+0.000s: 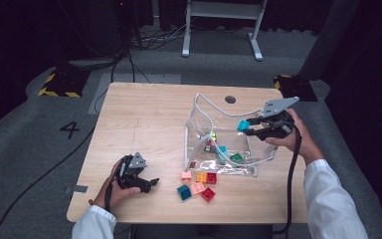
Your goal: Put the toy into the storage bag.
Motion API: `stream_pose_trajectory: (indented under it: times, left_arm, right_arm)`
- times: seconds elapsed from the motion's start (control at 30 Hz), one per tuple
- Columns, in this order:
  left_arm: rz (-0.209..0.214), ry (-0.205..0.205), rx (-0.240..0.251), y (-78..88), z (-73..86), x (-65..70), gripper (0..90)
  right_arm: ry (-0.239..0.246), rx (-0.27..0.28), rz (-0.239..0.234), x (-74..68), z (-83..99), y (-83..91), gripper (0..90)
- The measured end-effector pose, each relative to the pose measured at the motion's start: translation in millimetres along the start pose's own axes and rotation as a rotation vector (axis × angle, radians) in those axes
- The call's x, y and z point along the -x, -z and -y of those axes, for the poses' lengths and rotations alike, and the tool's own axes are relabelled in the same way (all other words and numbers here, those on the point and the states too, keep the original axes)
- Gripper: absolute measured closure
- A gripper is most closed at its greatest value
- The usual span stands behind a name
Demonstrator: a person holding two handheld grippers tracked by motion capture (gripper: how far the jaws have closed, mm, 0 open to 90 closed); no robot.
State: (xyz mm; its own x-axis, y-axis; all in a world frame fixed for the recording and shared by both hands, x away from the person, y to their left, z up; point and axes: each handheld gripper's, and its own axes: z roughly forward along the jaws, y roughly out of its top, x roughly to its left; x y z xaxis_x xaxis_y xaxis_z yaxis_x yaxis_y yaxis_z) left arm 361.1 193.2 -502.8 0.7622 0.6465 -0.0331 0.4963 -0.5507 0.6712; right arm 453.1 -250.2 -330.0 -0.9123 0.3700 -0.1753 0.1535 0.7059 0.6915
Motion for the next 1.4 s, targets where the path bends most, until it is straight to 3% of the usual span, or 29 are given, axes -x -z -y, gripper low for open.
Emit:
stream_pose_trajectory:
  times: [0.07, 0.1, 0.17, 0.2, 0.23, 0.33, 0.37, 0.4, 0.43, 0.57, 0.63, 0.67, 0.7, 0.77, 0.93, 0.97, 1.0, 1.1, 1.17, 1.2, 1.23, 1.3, 1.37, 1.4]
  left_arm:
    - [0.0, 0.0, 0.0, 0.0, 0.0, 0.0, 11.3]
    - [0.0, 0.0, 0.001, 0.0, 0.0, 0.0, 11.3]
    - [0.0, 0.0, 0.0, 0.0, 0.0, 0.0, 11.2]
    - [0.0, 0.0, 0.0, 0.0, 0.0, 0.0, 11.3]
    - [0.0, 0.0, 0.002, -0.1, 0.1, 0.0, 11.2]
    - [0.0, 0.0, 0.0, 0.0, 0.0, 0.0, 11.2]
    - [0.001, 0.0, 0.0, 0.0, 0.0, 0.0, 11.2]
    - [0.001, 0.0, 0.0, 0.0, 0.0, 0.0, 11.2]
    - [0.0, 0.0, 0.001, -0.1, 0.0, 0.0, 11.2]
    - [0.0, 0.0, 0.0, 0.0, 0.0, 0.0, 11.2]
    - [0.0, 0.0, 0.0, 0.0, 0.0, 0.0, 11.2]
    - [0.0, 0.0, 0.0, 0.0, 0.0, 0.0, 11.2]
    - [0.0, 0.0, 0.0, 0.0, 0.0, 0.0, 11.2]
    - [0.0, 0.0, 0.0, 0.0, 0.0, 0.0, 11.3]
    - [-0.001, 0.0, 0.001, -0.1, 0.0, 0.0, 11.2]
    - [0.0, 0.0, 0.0, 0.0, 0.0, 0.0, 11.2]
    - [0.0, 0.0, 0.0, 0.0, 0.0, 0.0, 11.2]
    - [0.0, 0.0, 0.001, 0.0, 0.0, 0.0, 11.2]
    - [0.0, 0.0, 0.001, -0.1, 0.0, 0.0, 11.2]
    - [0.0, 0.0, 0.001, -0.1, 0.0, 0.0, 11.2]
    - [0.0, 0.0, 0.0, 0.0, 0.0, 0.0, 11.3]
    - [0.0, 0.0, 0.0, 0.0, 0.0, 0.0, 11.2]
    - [0.0, 0.0, 0.0, 0.0, 0.0, 0.0, 11.3]
    - [0.0, 0.0, 0.0, 0.0, 0.0, 0.0, 11.2]
  right_arm:
    - [0.009, -0.03, -0.007, 1.1, -2.1, -5.1, 59.3]
    - [0.018, -0.096, -0.012, 1.5, -5.9, -14.7, 59.3]
    - [0.016, -0.153, -0.028, 2.5, -8.4, -23.3, 59.2]
    - [0.016, -0.153, -0.028, 2.5, -8.4, -23.3, 59.2]
    - [0.028, -0.219, -0.024, 3.0, -10.4, -32.2, 59.3]
    - [0.054, -0.249, -0.028, 4.2, -10.5, -37.9, 59.2]
    - [0.059, -0.315, -0.031, 4.5, -8.7, -41.9, 59.2]
    - [0.059, -0.315, -0.031, 4.5, -8.7, -41.9, 59.2]
    - [0.055, -0.37, -0.016, 4.8, -6.3, -43.8, 59.2]
    - [0.063, -0.426, -0.021, 6.5, 0.1, -40.6, 59.2]
    - [0.074, -0.492, -0.004, 6.3, 5.8, -38.9, 59.2]
    - [0.074, -0.492, -0.004, 6.3, 5.8, -38.9, 59.2]
    - [0.085, -0.556, 0.006, 5.5, 10.0, -37.3, 59.2]
    - [0.087, -0.571, 0.004, 4.2, 12.1, -36.4, 59.2]
    - [0.079, -0.51, 0.016, 2.9, 15.0, -28.1, 59.0]
    - [0.087, -0.459, 0.008, 1.3, 15.1, -24.4, 55.8]
    - [0.087, -0.459, 0.008, 1.3, 15.1, -24.4, 55.8]
    - [0.063, -0.372, 0.018, -1.4, 15.7, -14.2, 53.5]
    - [0.031, -0.274, 0.033, -3.1, 18.8, -2.5, 52.7]
    - [0.031, -0.274, 0.033, -3.1, 18.8, -2.5, 52.7]
    - [0.026, -0.211, 0.049, -4.3, 21.3, 7.9, 50.9]
    - [0.014, -0.19, 0.062, -5.5, 22.6, 13.0, 49.8]
    - [-0.038, -0.093, 0.099, -9.0, 29.1, 27.6, 46.6]
    - [-0.038, -0.093, 0.099, -9.0, 29.1, 27.6, 46.6]
